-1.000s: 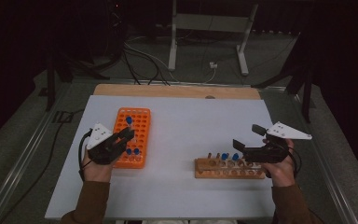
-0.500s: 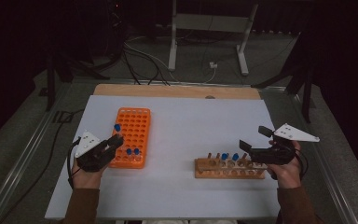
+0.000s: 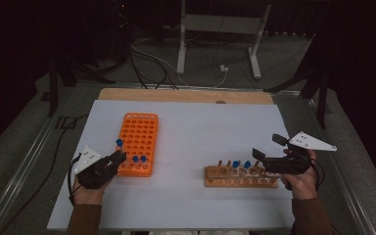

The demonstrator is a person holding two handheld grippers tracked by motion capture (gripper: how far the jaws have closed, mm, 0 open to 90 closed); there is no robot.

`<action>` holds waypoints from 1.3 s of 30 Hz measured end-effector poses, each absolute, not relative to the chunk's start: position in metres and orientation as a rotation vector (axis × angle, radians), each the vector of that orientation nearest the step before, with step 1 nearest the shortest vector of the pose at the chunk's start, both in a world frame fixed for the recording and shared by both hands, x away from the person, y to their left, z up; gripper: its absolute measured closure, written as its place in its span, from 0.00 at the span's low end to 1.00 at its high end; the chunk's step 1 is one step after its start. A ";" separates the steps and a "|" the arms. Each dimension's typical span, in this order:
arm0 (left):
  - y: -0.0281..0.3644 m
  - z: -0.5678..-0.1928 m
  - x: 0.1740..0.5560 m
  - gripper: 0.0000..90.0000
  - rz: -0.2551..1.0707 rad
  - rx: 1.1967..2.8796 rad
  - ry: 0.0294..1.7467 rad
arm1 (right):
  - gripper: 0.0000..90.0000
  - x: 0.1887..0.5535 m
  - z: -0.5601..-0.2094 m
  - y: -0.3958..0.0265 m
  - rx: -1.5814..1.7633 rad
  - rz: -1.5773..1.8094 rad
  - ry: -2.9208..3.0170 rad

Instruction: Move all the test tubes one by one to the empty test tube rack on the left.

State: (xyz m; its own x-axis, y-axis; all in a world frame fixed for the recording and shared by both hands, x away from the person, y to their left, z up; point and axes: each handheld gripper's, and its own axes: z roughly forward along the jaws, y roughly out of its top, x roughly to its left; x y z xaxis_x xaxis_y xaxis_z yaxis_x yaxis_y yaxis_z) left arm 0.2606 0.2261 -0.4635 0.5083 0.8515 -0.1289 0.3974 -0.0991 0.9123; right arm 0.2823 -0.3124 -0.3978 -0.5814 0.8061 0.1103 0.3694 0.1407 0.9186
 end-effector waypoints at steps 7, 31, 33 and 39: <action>0.219 -0.471 0.262 0.87 0.517 1.733 1.054 | 0.02 0.282 -0.401 -0.313 1.132 1.439 2.012; 0.201 -0.487 0.260 0.86 0.592 2.019 1.061 | 0.03 0.280 -0.407 -0.313 1.134 1.451 2.023; 0.202 -0.486 0.260 0.82 0.595 2.007 1.067 | 0.03 0.280 -0.407 -0.313 1.133 1.451 2.024; 0.204 -0.479 0.256 0.82 0.612 1.955 1.029 | 0.03 0.280 -0.408 -0.313 1.135 1.453 2.026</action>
State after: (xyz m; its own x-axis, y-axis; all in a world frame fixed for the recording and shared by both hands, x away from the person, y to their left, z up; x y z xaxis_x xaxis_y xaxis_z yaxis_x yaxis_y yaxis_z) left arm 0.2562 0.2039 -0.4789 0.5474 0.8359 0.0409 0.4351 -0.3260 0.8393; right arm 0.2802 -0.3133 -0.4078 -0.5904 0.7962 0.1319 0.3804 0.1304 0.9156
